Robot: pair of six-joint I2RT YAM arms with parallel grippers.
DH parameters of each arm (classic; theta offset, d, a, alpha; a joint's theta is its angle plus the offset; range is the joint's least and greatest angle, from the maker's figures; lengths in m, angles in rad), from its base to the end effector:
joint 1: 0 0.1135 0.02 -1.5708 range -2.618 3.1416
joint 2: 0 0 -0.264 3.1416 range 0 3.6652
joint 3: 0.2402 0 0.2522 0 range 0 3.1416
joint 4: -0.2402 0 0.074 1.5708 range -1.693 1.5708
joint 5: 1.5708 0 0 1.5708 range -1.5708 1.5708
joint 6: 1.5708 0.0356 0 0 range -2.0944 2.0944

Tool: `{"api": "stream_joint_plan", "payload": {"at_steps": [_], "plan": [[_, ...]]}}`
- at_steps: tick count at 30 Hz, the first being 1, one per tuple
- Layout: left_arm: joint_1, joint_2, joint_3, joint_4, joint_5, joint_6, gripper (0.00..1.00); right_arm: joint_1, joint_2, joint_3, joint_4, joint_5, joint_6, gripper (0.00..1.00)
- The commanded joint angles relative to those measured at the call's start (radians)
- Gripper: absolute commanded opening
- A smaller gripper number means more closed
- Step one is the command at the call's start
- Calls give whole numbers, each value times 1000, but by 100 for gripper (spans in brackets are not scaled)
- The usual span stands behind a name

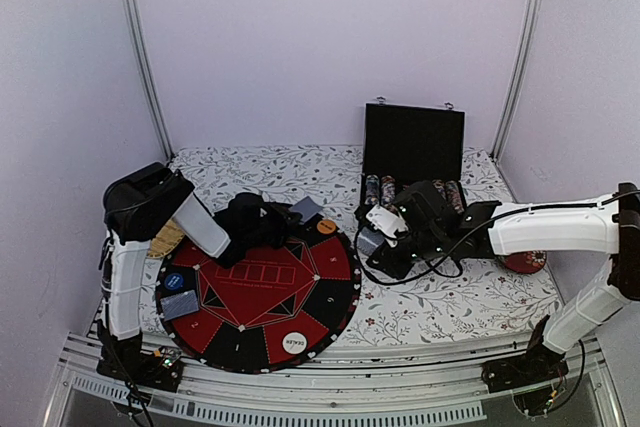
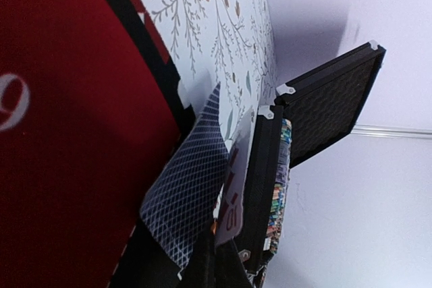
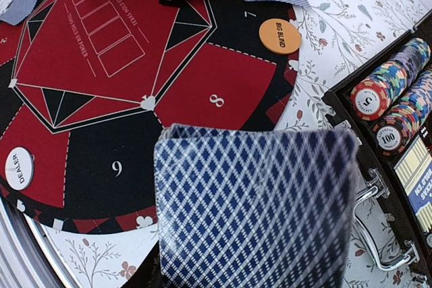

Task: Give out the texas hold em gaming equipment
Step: Distribute the poker card in the big blind area.

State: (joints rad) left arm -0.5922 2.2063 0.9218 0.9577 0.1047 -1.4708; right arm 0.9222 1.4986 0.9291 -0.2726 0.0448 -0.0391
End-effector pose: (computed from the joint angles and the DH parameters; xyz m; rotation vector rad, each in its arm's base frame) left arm 0.3357 -0.2303 0.0728 -0.8592 2.0224 -1.4099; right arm 0.1901 0.2481 0.2135 -1.1105 2.1749 0.3485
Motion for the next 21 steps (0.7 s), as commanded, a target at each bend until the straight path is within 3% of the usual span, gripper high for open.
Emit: {"api": "stream_joint_plan", "payload": {"at_steps": [1, 6, 10, 21], "plan": [[-24, 9, 16, -8, -62, -32, 0, -4, -43, -13, 18, 19, 16, 37], [-36, 6, 34, -70, -93, -43, 0, -4, -61, -27, 19, 24, 20, 37], [-46, -2, 46, -123, -78, -61, 20, -4, -78, -39, 18, 31, 25, 38], [-79, -137, 87, -501, -94, -89, 51, -4, -105, -40, 14, 31, 17, 38]]}}
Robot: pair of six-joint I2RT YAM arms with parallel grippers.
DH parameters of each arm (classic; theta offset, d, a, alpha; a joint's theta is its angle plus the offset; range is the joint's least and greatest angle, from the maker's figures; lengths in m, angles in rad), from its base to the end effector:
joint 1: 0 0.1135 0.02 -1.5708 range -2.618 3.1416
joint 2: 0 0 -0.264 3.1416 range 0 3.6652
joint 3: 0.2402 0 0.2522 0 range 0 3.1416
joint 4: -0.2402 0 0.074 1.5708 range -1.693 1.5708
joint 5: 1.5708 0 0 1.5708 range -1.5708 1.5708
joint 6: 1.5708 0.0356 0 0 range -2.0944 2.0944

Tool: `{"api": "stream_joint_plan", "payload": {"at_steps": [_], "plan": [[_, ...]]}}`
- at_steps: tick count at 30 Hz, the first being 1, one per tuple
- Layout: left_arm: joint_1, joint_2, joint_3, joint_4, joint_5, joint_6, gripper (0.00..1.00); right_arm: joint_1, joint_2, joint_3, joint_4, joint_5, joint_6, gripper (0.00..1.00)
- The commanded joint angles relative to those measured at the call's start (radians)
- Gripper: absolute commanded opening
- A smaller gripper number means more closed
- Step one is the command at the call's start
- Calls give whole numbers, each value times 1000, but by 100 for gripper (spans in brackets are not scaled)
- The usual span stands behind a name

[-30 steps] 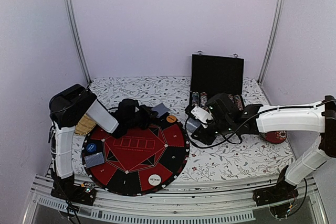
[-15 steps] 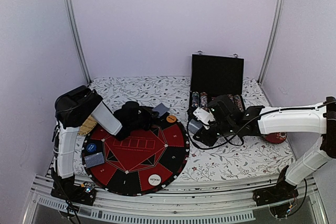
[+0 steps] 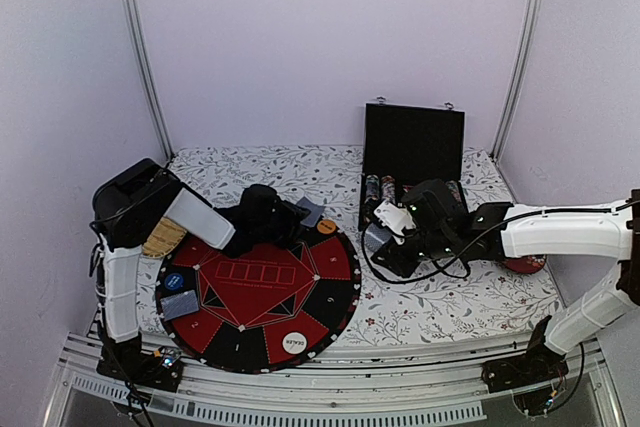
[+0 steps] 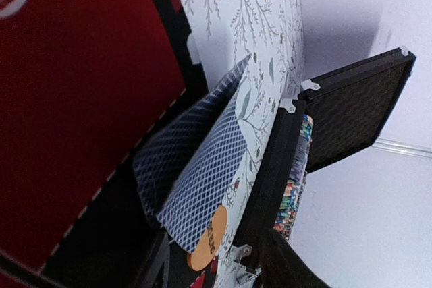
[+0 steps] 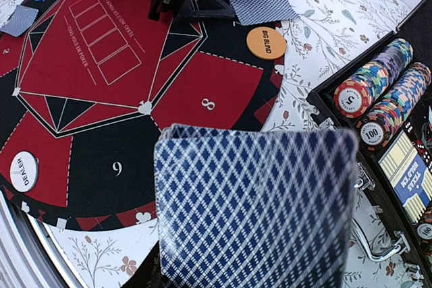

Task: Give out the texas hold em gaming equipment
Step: Distribute the poker card in the big blind area, then pick up the poker card from the face-down deck piles.

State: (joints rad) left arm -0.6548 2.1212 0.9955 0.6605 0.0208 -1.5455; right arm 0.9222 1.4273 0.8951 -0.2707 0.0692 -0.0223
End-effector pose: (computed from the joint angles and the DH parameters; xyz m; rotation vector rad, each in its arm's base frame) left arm 0.3292 -0.2537 0.0941 -0.9949 2.1192 -1.2984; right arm 0.1831 0.2375 0.2234 -1.0614 2.1517 0.3467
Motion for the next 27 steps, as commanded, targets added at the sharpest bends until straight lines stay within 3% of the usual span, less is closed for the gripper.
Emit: {"api": "stream_joint_plan", "payload": {"at_steps": [1, 9, 12, 14, 17, 19, 27], "plan": [[-18, -63, 12, -218, -8, -22, 53, -4, -37, -5, 12, 9, -1, 38], [-23, -192, -61, -155, 62, 49, 58, -3, -39, 3, 14, -5, -46, 38], [-21, -286, -140, -13, 118, 174, 58, -2, -33, 14, 17, -38, -76, 38], [-23, -352, -155, 17, 189, 347, 58, 0, -27, 28, 23, -73, -103, 38], [-41, -457, -103, -151, 298, 661, 60, 21, -9, 56, 28, -129, -150, 38], [-53, -525, -94, -258, 364, 781, 61, 42, 12, 82, 31, -168, -202, 38], [-74, -903, -327, -346, 495, 921, 71, 97, 131, 200, 55, -313, -310, 38]]}}
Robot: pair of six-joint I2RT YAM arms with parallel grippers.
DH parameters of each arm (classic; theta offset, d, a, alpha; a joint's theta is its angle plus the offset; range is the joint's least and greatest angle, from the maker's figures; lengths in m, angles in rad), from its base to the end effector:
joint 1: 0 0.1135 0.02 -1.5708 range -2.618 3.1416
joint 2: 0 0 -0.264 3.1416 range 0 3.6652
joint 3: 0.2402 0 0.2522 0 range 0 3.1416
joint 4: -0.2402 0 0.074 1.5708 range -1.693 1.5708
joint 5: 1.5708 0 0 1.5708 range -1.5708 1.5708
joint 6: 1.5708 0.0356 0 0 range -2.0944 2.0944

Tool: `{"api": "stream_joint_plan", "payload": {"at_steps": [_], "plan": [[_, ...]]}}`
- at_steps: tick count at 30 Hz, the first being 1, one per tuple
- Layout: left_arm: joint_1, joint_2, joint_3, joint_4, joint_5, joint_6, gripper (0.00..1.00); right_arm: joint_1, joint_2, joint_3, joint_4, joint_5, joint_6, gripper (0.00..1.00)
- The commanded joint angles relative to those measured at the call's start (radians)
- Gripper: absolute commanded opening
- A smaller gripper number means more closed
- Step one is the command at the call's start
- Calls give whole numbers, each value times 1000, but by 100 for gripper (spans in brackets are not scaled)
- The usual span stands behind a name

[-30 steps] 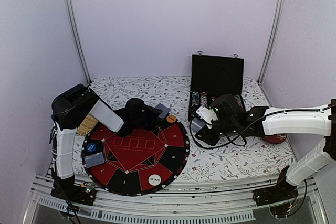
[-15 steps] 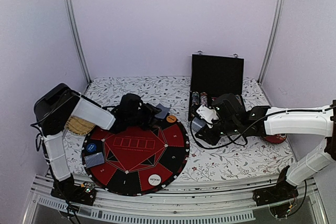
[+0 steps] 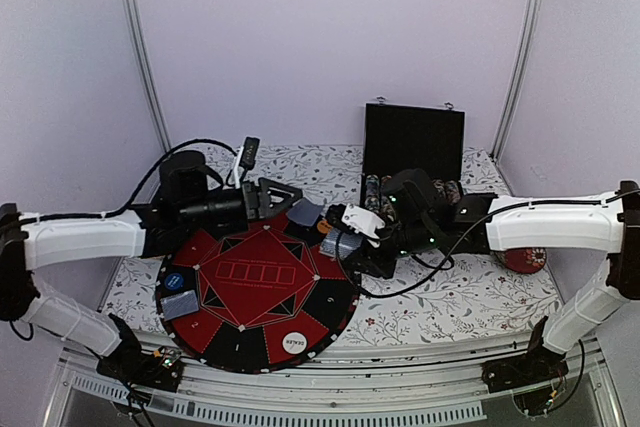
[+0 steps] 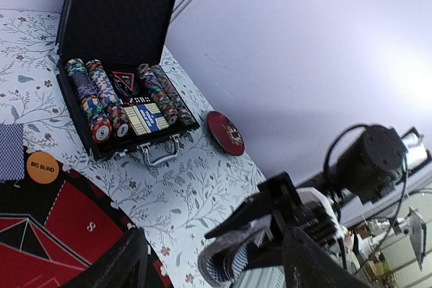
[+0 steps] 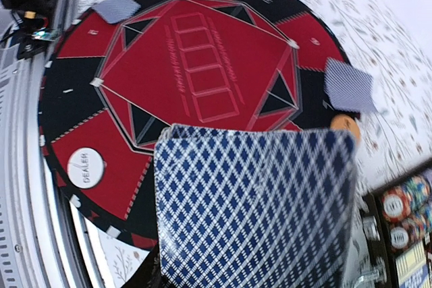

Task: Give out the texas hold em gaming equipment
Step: Pick up the poker card from the face-down deck piles.

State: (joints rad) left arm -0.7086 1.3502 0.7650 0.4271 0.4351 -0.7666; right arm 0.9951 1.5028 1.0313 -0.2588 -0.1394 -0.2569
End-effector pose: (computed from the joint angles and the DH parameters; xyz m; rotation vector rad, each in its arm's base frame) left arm 0.2215 -0.2096 0.2691 0.3057 1.9258 -1.4129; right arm 0.1749 0.2786 0.2462 -1.4373 1.8627 0.5322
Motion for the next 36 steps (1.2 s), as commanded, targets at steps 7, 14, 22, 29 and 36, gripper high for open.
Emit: {"api": "stream_joint_plan", "payload": {"at_steps": [7, 14, 22, 29, 36], "plan": [[-109, -456, -241, -342, -127, 172, 84, 74, 191, 221, 74, -199, -123, 38], [-157, -558, -264, -498, -259, 162, 86, 121, 325, 361, 70, -221, -155, 38], [-157, -552, -248, -558, -317, 194, 75, 145, 381, 433, 52, -233, -165, 38], [-157, -457, -193, -567, -349, 246, 72, 151, 390, 443, 47, -223, -168, 38], [-155, -468, -181, -560, -376, 251, 52, 150, 391, 439, 42, -219, -182, 38]]}}
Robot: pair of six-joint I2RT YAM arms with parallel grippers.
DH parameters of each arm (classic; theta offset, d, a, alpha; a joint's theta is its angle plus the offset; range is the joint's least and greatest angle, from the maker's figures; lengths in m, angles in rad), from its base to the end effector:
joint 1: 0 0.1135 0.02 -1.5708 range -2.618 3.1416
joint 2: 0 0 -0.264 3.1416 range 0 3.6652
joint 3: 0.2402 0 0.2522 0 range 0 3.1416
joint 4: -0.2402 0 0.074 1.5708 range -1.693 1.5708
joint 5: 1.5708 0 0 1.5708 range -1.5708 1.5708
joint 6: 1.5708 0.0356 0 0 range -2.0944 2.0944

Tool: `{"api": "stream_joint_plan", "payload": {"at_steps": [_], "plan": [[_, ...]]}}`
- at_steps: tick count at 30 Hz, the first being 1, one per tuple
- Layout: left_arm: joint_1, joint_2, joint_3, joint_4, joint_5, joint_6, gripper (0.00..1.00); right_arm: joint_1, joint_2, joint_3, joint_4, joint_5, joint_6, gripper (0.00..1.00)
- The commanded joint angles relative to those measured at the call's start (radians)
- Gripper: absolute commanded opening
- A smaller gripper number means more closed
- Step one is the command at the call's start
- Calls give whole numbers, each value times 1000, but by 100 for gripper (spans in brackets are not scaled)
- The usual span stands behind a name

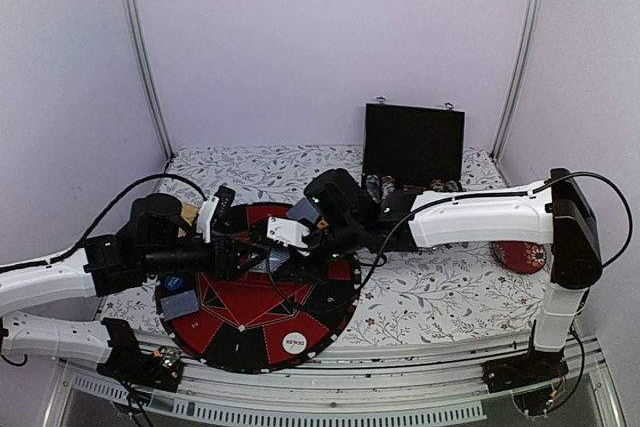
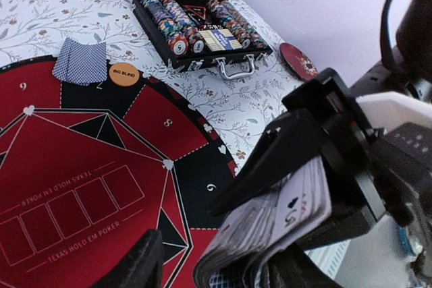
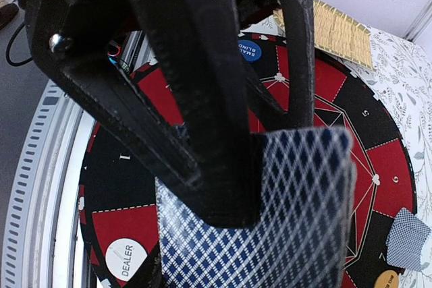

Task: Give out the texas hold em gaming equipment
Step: Pick up the poker card from the face-down deck piles.

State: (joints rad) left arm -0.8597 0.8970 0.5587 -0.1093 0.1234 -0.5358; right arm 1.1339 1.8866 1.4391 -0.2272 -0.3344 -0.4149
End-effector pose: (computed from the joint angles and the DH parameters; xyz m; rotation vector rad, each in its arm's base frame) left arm 0.1304 -0.1580 0.2478 0.4319 2.1217 -0.9770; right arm 0.1726 0.3971 0.2453 -1.7457 1.5171 0.7540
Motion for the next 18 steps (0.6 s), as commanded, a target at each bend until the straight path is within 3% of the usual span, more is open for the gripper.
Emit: {"api": "stream_joint_plan", "payload": {"at_steps": [1, 4, 10, 16, 18], "plan": [[-4, -25, 25, -40, -81, 19, 49, 11, 5, 29, 10, -21, -29, 38], [-3, -56, 18, -83, -129, 17, 42, 11, 6, 27, 8, -20, -39, 38], [-1, -66, 17, -97, -101, 14, 43, 11, 11, 21, 17, -22, -39, 38], [-1, -66, 28, -78, -48, 21, 66, 11, 15, 21, 11, -17, -38, 38], [-1, -69, 35, -79, -40, 24, 69, 11, 16, 20, 12, -17, -39, 38]]}}
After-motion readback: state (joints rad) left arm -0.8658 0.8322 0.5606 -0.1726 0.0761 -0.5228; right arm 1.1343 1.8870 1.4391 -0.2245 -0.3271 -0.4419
